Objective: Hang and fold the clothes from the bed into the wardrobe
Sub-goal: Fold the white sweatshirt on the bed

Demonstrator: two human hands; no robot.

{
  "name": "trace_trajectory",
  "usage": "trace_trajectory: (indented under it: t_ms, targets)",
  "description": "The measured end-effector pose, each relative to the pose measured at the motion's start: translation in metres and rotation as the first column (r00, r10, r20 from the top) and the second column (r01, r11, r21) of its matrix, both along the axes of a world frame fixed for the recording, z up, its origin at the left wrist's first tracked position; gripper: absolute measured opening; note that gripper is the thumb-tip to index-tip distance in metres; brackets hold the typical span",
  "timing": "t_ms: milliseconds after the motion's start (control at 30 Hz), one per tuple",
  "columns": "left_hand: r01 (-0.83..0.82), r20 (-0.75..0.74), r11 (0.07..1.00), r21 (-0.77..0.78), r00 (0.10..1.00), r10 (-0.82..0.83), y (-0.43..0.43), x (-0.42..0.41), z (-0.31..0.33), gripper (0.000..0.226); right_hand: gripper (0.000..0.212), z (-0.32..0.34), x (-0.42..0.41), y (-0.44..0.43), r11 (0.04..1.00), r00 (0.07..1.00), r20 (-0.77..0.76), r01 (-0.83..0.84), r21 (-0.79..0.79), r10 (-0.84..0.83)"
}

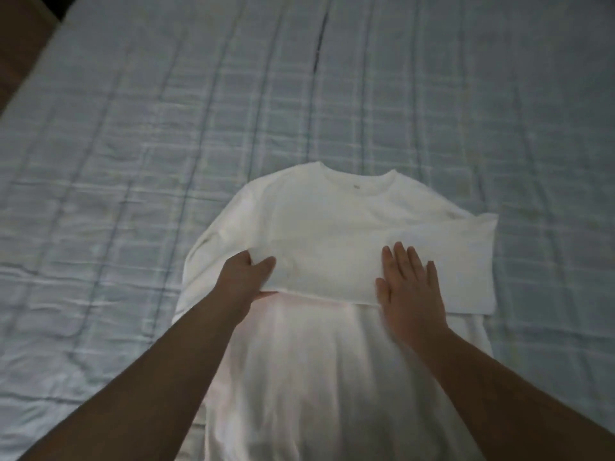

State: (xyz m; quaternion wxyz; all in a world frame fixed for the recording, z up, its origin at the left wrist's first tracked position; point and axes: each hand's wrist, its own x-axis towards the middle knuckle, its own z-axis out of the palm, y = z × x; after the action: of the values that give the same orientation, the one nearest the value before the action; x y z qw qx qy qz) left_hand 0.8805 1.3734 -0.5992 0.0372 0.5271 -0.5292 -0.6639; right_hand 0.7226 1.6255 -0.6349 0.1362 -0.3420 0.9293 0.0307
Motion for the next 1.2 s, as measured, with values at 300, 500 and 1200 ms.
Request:
trace_trajectory:
  t_ms: [300, 500, 1200]
  targets:
    - [0.312, 0.299, 0.885, -0.345, 0.93, -0.212, -0.05, 0.001, -0.031, 0.028, 0.063, -0.024, 0.008, -0.036, 0.993, 0.993, 0.013, 0.115, 0.014, -0.115]
    - [0.163, 0.191, 0.948, -0.273, 0.975, -0.113, -0.055, 0.017, -0.039, 0.041, 0.063, -0.028, 0.01, -0.038, 0.992, 0.993, 0.003, 0.117, 0.038, -0.118]
    - [0.206, 0.319, 0.977, -0.063, 0.931, -0.176, -0.022, 0.194, -0.029, 0.017, 0.034, 0.009, 0.215, -0.171, 0.829, 0.846, 0.08, -0.493, -0.264, 0.528]
